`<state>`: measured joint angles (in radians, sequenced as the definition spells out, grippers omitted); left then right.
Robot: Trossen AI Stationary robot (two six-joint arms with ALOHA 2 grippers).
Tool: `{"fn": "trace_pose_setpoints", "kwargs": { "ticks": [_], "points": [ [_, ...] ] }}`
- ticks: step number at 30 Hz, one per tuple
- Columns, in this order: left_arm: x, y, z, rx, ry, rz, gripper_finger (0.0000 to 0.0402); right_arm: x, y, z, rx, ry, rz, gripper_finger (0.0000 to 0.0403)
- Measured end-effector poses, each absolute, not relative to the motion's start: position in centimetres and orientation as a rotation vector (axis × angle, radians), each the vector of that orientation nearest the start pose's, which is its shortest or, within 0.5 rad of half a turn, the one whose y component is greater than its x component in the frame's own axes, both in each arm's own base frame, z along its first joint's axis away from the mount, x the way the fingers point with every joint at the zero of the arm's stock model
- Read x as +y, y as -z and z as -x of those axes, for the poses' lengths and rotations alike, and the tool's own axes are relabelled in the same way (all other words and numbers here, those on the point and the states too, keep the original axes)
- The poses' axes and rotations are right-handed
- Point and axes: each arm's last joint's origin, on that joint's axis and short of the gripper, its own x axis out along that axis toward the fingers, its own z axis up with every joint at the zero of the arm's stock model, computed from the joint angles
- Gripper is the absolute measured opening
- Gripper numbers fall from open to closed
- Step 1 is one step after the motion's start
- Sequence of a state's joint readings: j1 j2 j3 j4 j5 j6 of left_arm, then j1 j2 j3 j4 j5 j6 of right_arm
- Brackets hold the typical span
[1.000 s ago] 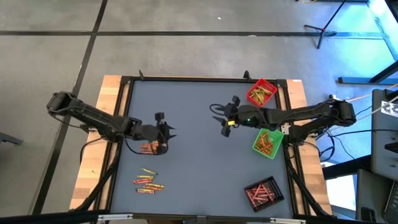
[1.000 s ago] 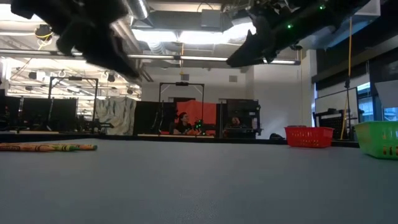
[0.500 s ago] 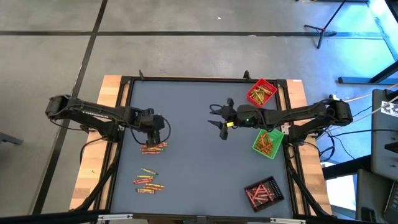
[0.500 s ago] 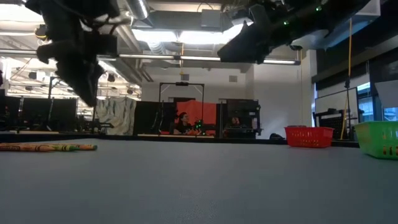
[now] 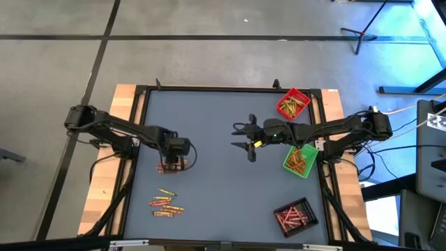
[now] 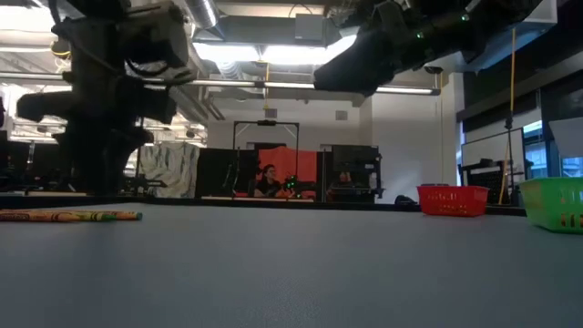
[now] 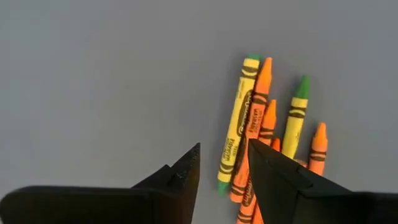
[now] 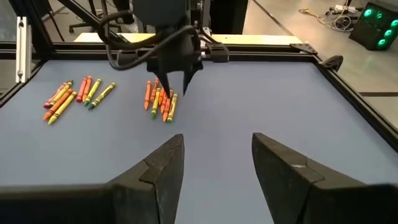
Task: Sort crayons
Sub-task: Put the green crayon into the red bin
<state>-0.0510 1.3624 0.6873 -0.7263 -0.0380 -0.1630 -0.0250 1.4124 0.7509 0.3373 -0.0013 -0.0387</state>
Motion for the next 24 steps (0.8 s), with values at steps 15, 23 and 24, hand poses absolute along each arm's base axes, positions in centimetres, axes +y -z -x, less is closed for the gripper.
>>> {"fn": "trace_pose_setpoints", "kwargs": {
  "ticks": [15, 23, 24],
  "points": [
    [-1.0, -14.9, -21.8, 1.407, -0.083, 0.041, 0.0112, -0.7, -23.0, -30.0, 0.328, 0.007, 0.032, 0.0186],
    [-1.0, -13.8, -22.3, 1.443, -0.087, 0.025, 0.0112, -0.7, -23.0, -30.0, 0.328, 0.007, 0.033, 0.0186],
    [-1.0, -13.7, -22.3, 1.447, -0.092, 0.018, 0.0112, -0.7, -23.0, -30.0, 0.329, 0.007, 0.033, 0.0186]
  ]
}}
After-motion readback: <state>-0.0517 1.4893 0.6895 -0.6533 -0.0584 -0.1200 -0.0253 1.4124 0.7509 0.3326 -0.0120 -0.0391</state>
